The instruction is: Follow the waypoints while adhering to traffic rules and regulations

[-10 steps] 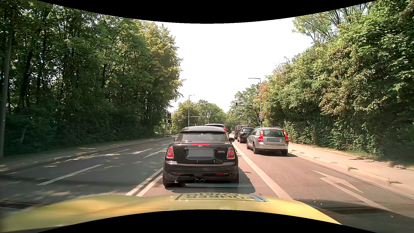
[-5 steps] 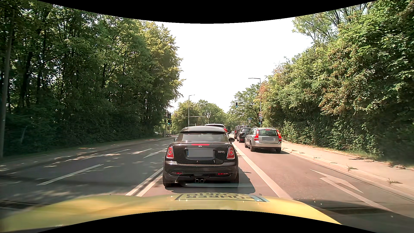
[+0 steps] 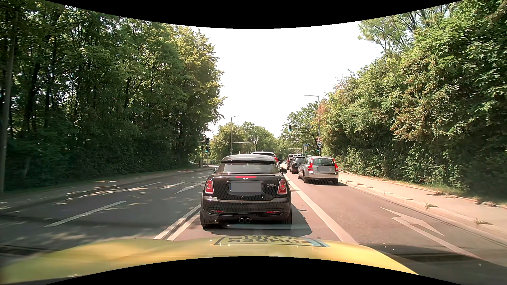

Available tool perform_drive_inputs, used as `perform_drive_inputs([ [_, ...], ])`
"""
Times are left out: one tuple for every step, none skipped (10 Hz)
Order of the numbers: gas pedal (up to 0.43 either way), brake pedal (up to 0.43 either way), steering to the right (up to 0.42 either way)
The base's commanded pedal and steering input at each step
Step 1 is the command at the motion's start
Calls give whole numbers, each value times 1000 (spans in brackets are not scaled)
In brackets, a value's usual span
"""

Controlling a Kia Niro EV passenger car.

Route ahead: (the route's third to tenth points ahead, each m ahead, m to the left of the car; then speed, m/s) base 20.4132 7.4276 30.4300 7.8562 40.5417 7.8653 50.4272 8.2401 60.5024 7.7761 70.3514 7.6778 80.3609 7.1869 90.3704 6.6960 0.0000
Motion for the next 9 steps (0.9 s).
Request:
perform_drive_inputs([
  [0, 183, 10],
  [0, 49, 11],
  [0, 0, 10],
  [0, 0, 11],
  [0, 0, 10],
  [0, 0, 10],
  [0, 0, 10],
  [0, 0, 11],
  [0, 0, 10],
])
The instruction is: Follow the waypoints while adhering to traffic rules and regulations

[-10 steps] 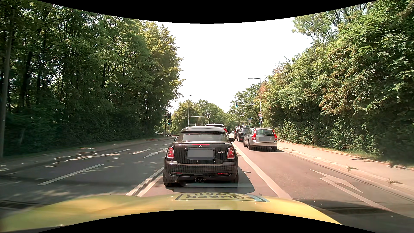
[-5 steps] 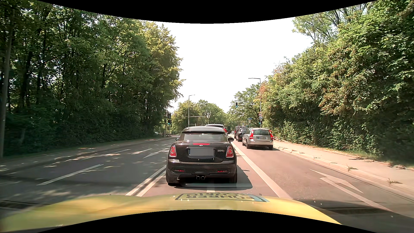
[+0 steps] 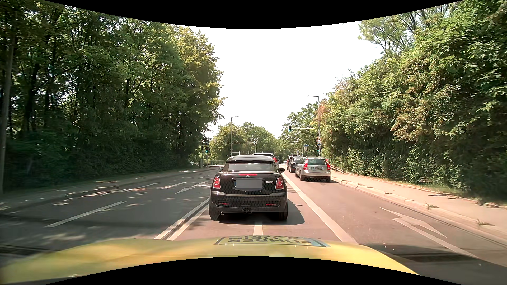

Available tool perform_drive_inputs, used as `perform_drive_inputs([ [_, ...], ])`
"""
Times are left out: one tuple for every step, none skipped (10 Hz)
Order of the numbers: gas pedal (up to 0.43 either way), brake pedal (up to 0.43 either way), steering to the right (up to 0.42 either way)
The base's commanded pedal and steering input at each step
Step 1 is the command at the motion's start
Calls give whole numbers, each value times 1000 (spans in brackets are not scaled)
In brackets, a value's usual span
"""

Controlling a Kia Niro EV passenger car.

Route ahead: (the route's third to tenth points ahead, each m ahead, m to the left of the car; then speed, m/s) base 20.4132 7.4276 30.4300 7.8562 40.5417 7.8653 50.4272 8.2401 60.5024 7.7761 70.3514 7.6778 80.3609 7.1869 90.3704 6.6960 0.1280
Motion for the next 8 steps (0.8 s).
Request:
perform_drive_inputs([
  [110, 0, 10],
  [118, 0, 10],
  [130, 0, 11],
  [138, 0, 10],
  [150, 0, 10],
  [150, 0, 10],
  [157, 0, 11],
  [169, 0, 11],
])
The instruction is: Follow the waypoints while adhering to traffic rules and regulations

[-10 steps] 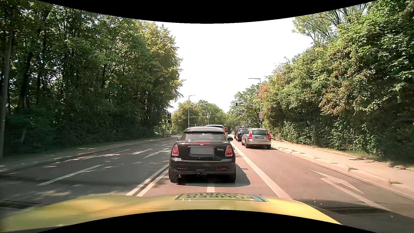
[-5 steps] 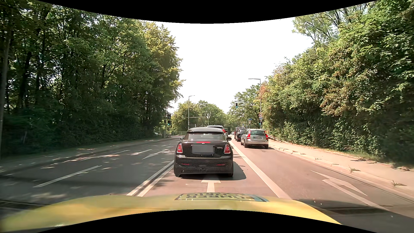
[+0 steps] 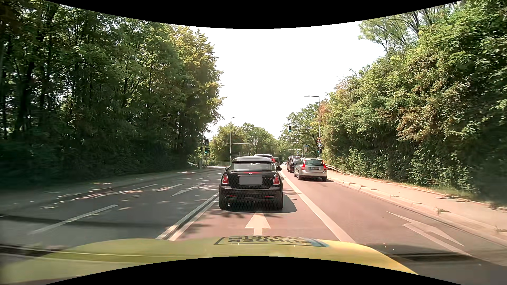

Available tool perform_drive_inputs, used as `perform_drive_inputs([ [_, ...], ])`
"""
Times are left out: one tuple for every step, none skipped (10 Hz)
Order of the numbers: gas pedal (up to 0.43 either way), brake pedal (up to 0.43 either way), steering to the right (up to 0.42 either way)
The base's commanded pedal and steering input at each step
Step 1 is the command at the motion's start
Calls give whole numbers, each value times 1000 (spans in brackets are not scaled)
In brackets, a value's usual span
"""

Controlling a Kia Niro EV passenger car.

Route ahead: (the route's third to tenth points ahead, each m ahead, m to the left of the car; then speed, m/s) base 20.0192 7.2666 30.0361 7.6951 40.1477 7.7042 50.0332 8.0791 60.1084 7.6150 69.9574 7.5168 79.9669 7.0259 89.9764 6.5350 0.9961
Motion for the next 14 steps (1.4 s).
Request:
perform_drive_inputs([
  [177, 0, 11],
  [177, 0, 11],
  [177, 0, 10],
  [189, 0, 10],
  [189, 0, 11],
  [189, 0, 11],
  [189, 0, 11],
  [197, 0, 10],
  [220, 0, 11],
  [220, 0, 10],
  [240, 0, 10],
  [248, 0, 10],
  [248, 0, 10],
  [260, 0, 10],
])
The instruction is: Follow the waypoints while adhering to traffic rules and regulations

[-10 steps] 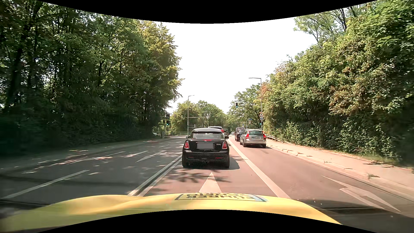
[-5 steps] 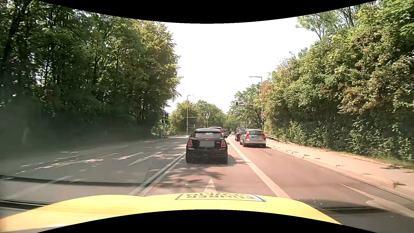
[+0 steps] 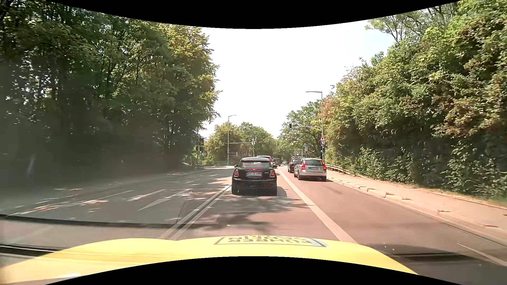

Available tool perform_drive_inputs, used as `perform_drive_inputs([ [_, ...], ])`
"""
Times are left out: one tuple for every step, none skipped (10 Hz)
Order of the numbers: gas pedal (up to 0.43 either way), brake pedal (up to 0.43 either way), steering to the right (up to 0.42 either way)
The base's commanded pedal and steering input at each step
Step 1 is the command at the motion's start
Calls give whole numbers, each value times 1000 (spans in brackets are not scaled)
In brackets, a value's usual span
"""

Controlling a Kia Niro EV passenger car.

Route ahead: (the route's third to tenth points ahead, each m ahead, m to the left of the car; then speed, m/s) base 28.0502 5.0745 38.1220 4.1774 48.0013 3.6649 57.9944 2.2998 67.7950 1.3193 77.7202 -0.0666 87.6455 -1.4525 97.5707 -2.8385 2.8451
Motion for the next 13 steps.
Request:
perform_drive_inputs([
  [268, 0, 11],
  [280, 0, 10],
  [280, 0, 10],
  [280, 0, 10],
  [287, 0, 10],
  [287, 0, 10],
  [287, 0, 10],
  [287, 0, 10],
  [287, 0, 11],
  [299, 0, 11],
  [299, 0, 11],
  [299, 0, 10],
  [299, 0, 9],
])
